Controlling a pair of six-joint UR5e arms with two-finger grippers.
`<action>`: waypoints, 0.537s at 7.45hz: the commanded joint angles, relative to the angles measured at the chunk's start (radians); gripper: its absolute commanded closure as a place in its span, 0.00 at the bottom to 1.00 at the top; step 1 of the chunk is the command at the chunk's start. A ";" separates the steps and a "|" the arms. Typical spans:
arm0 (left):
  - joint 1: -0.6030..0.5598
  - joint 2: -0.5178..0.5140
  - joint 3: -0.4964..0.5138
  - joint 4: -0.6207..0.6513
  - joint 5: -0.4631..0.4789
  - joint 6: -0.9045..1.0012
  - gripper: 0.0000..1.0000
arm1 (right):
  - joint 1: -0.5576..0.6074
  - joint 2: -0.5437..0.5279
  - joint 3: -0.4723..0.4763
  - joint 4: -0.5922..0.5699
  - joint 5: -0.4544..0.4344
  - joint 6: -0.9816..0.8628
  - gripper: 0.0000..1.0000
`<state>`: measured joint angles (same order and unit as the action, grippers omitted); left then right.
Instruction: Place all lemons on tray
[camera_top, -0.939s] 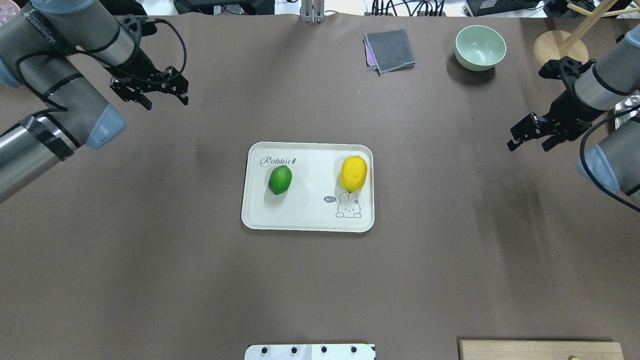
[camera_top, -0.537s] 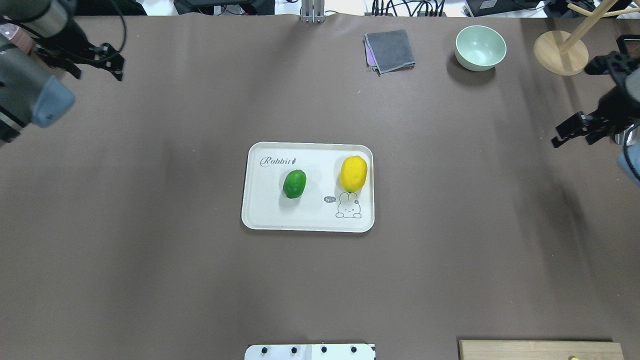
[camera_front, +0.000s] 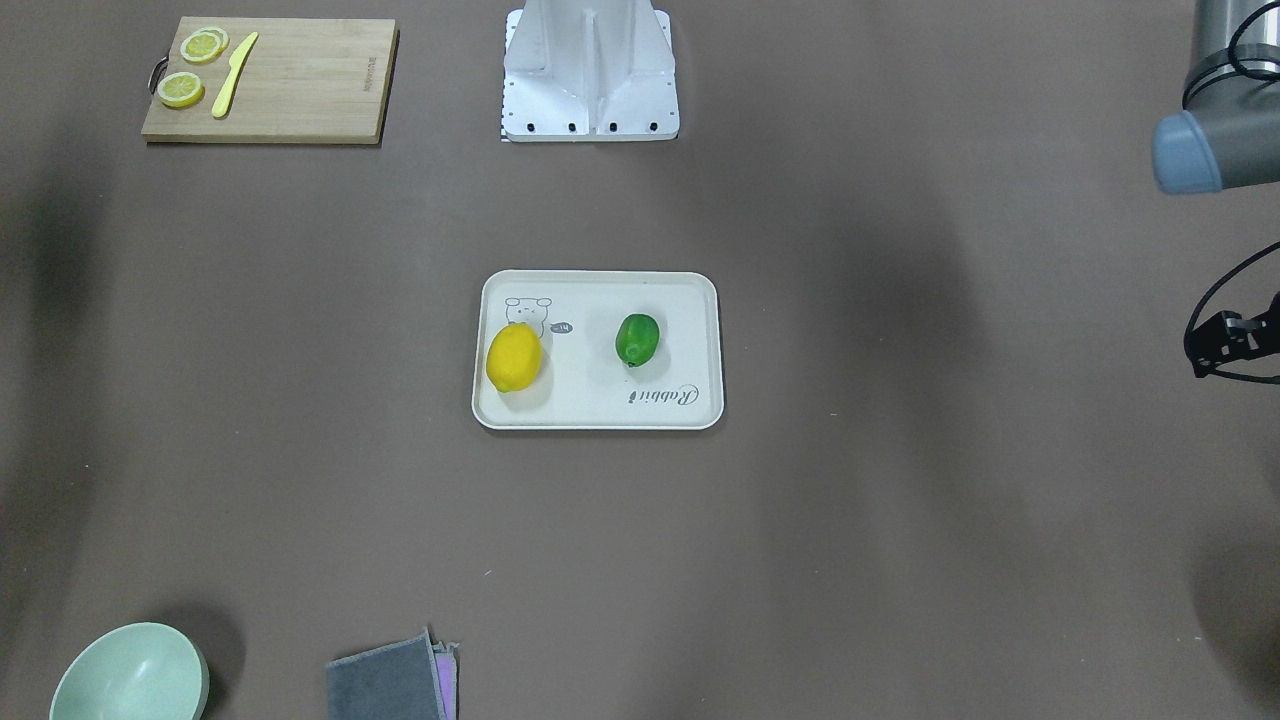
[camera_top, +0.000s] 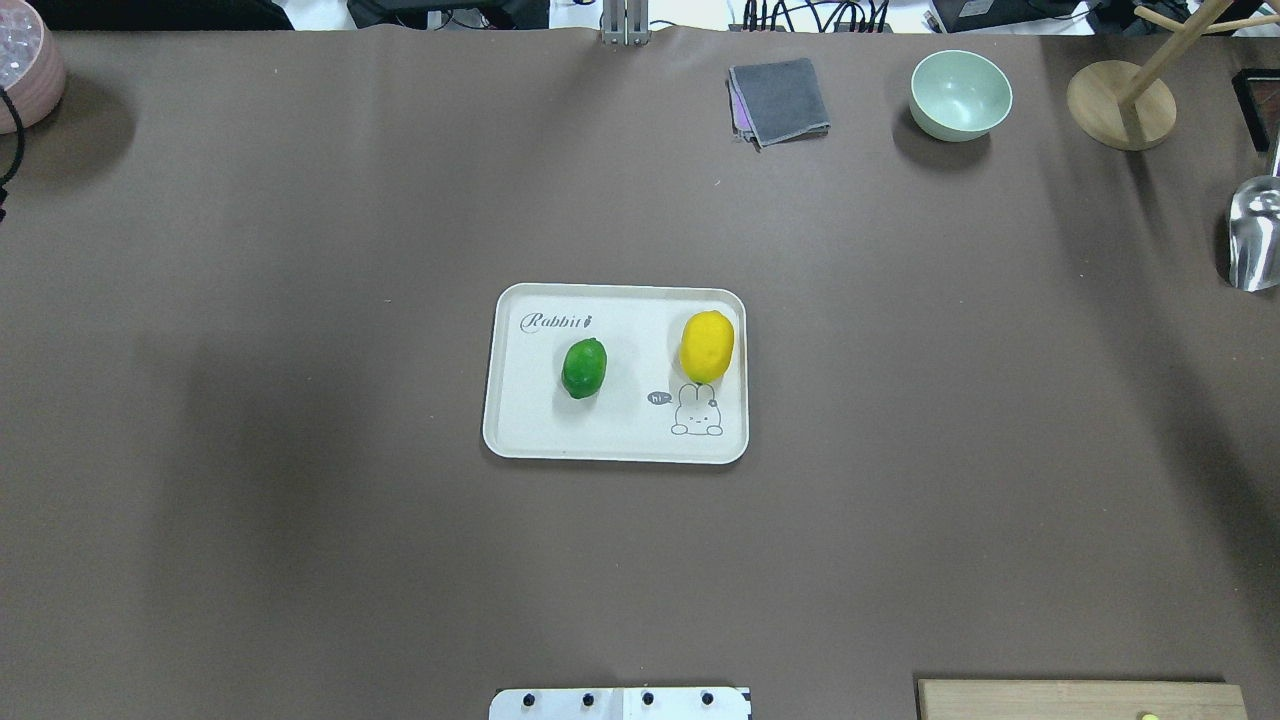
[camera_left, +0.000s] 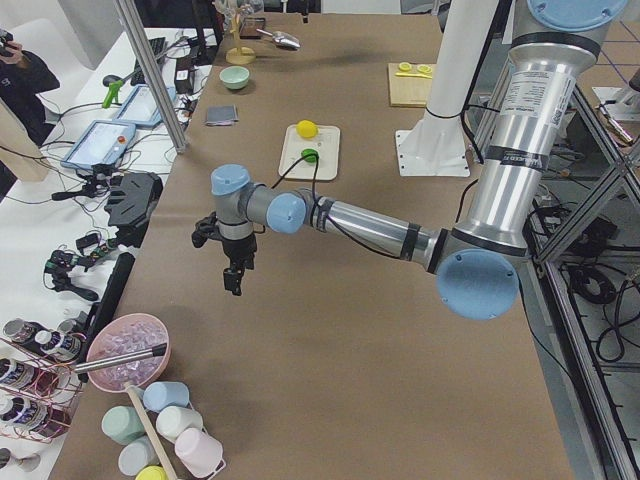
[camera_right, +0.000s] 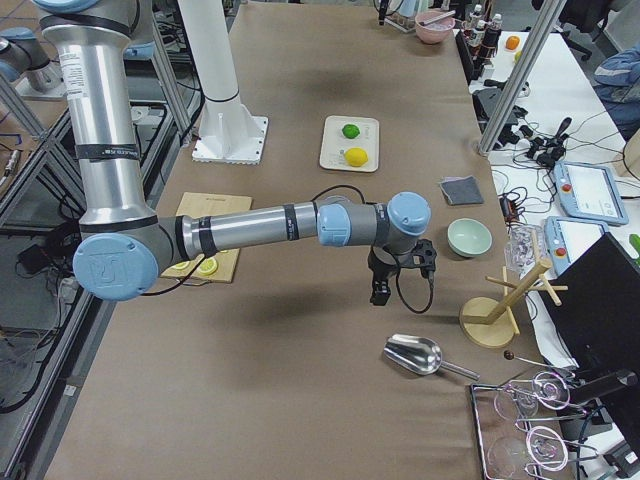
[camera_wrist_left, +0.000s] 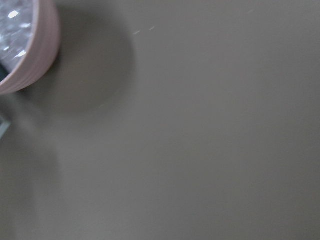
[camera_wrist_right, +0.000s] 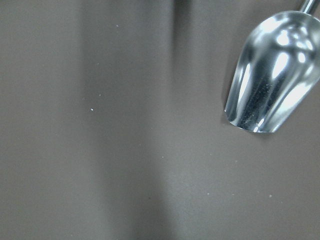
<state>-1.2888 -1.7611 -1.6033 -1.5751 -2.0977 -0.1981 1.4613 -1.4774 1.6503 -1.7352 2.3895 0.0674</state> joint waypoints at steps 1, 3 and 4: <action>-0.097 0.072 0.005 -0.005 -0.114 0.023 0.02 | 0.077 -0.070 0.061 -0.029 -0.021 -0.055 0.06; -0.229 0.177 0.002 -0.026 -0.226 0.102 0.02 | 0.090 -0.077 0.063 -0.026 -0.061 -0.054 0.01; -0.304 0.214 -0.013 -0.049 -0.229 0.155 0.02 | 0.091 -0.078 0.059 -0.026 -0.059 -0.046 0.01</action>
<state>-1.5038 -1.6004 -1.6047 -1.5996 -2.2951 -0.1107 1.5478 -1.5508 1.7089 -1.7618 2.3352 0.0158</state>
